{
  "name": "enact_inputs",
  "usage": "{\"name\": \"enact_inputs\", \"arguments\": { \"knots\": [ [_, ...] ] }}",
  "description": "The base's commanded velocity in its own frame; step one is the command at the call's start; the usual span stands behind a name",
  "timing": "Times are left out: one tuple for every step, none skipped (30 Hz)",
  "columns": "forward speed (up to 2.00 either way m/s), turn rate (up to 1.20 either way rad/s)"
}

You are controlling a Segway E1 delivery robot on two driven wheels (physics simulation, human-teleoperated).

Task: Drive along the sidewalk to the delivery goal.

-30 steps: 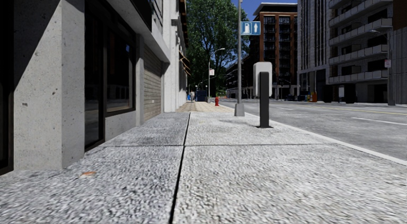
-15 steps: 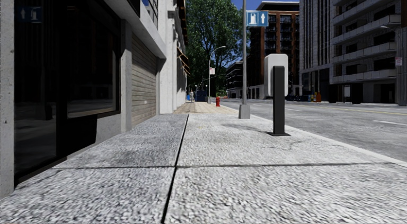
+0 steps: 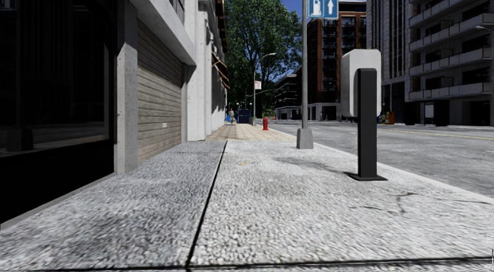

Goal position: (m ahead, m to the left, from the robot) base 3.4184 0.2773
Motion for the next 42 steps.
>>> {"name": "enact_inputs", "arguments": {
  "knots": [
    [2.00,0.00],
    [2.00,0.00],
    [2.00,0.00],
    [2.00,0.00],
    [2.00,0.00],
    [2.00,0.00],
    [2.00,0.00],
    [2.00,0.00],
    [2.00,0.00],
    [2.00,0.00],
    [2.00,0.00],
    [2.00,0.00],
    [2.00,0.00],
    [2.00,0.00],
    [2.00,0.00],
    [2.00,0.00],
    [2.00,0.00],
    [2.00,0.00],
    [2.00,0.00],
    [2.00,0.00],
    [2.00,0.00],
    [2.00,0.00],
    [2.00,0.02],
    [2.00,0.06],
    [2.00,0.08],
    [2.00,0.08],
    [2.00,0.08],
    [2.00,0.10],
    [2.00,0.12],
    [2.00,0.15],
    [2.00,0.15],
    [2.00,0.17],
    [2.00,0.18],
    [2.00,0.16],
    [2.00,0.16],
    [2.00,0.08],
    [2.00,0.00],
    [2.00,0.00],
    [2.00,0.00],
    [2.00,0.00],
    [1.98,0.00],
    [1.96,0.00]
  ]
}}
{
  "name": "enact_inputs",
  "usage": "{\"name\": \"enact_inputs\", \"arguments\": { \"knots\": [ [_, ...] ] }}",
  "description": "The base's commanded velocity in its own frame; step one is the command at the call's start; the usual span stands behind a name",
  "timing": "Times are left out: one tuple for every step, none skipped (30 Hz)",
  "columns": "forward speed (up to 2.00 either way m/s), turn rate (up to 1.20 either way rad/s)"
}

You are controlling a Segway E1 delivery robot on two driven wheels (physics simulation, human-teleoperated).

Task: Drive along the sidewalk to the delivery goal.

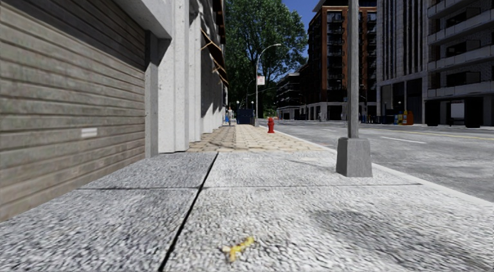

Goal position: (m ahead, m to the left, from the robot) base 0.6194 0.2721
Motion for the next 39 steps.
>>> {"name": "enact_inputs", "arguments": {
  "knots": [
    [1.96,0.00],
    [1.96,0.00],
    [1.88,0.00],
    [1.55,0.00],
    [1.17,0.05],
    [0.88,0.12],
    [0.88,0.12],
    [0.69,0.13],
    [0.45,0.10],
    [0.09,0.00],
    [0.00,0.00],
    [0.00,0.00],
    [0.00,0.00],
    [0.00,0.00],
    [0.00,0.00],
    [0.00,0.00],
    [0.00,0.00],
    [0.00,0.00],
    [0.00,0.00],
    [0.00,0.00],
    [0.00,0.00],
    [0.00,0.00],
    [0.00,0.00],
    [0.00,0.00],
    [0.00,0.00],
    [0.00,0.00],
    [0.00,0.00],
    [0.00,0.00],
    [0.00,0.00],
    [0.00,0.00],
    [0.00,0.00],
    [0.00,0.00],
    [0.00,0.00],
    [0.00,0.00],
    [0.00,0.00],
    [0.00,0.00],
    [0.00,0.00],
    [0.00,0.00],
    [0.00,0.00]
  ]
}}
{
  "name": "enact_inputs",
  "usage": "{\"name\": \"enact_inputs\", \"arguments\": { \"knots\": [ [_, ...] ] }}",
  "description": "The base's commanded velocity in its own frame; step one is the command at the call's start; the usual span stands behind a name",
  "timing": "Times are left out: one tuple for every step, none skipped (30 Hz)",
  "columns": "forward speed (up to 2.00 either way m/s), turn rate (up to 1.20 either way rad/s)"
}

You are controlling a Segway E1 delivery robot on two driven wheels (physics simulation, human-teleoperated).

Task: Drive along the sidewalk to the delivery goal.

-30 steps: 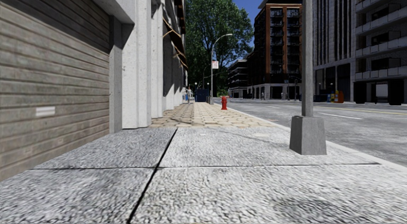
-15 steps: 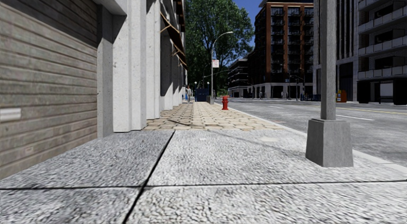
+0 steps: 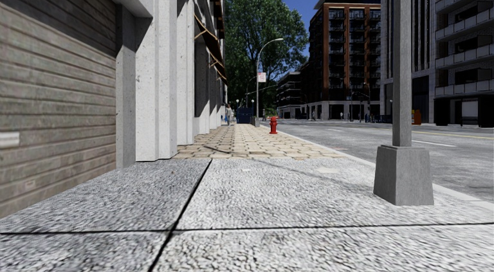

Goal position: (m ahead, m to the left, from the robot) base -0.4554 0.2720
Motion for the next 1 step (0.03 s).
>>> {"name": "enact_inputs", "arguments": {
  "knots": [
    [0.00,0.00]
  ]
}}
